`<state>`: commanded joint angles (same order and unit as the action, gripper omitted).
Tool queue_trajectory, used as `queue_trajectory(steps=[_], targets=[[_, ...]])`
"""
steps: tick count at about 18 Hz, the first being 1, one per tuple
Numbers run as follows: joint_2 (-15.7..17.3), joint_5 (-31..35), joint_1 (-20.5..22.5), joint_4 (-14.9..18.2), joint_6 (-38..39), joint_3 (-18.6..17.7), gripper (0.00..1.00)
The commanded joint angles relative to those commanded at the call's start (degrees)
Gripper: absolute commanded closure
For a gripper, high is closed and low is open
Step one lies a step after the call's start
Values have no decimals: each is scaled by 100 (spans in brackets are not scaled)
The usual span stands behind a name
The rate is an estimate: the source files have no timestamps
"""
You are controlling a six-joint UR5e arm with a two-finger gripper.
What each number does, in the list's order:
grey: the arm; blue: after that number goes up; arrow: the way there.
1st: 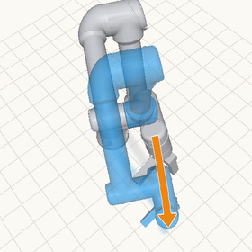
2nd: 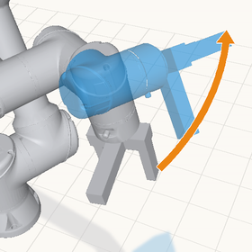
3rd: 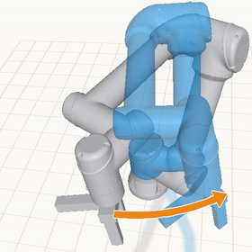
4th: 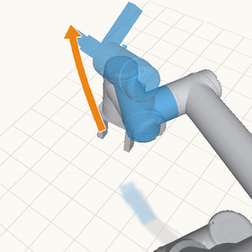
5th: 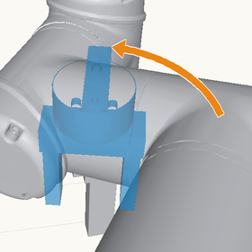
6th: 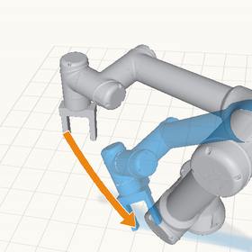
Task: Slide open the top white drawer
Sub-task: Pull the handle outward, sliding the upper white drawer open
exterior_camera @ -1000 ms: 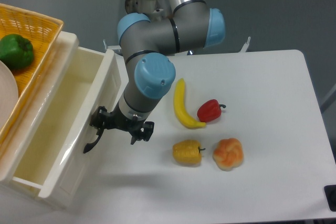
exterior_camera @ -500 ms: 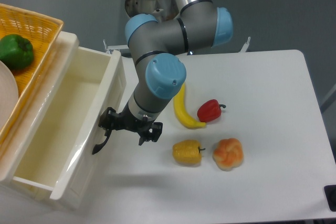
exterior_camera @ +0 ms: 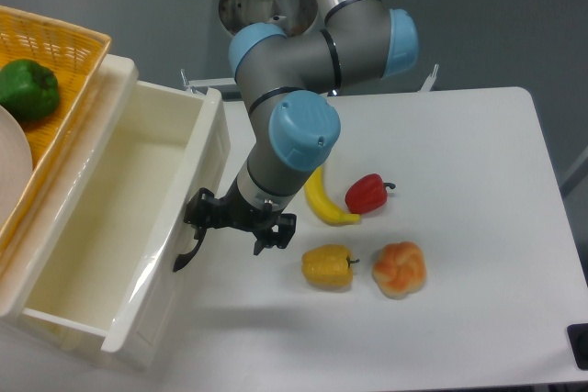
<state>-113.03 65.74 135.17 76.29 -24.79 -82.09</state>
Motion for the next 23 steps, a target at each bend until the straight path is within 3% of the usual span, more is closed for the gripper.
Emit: queue_trajectory(steps=[23], targets=[[-44, -123, 229, 97, -9, 9, 0]])
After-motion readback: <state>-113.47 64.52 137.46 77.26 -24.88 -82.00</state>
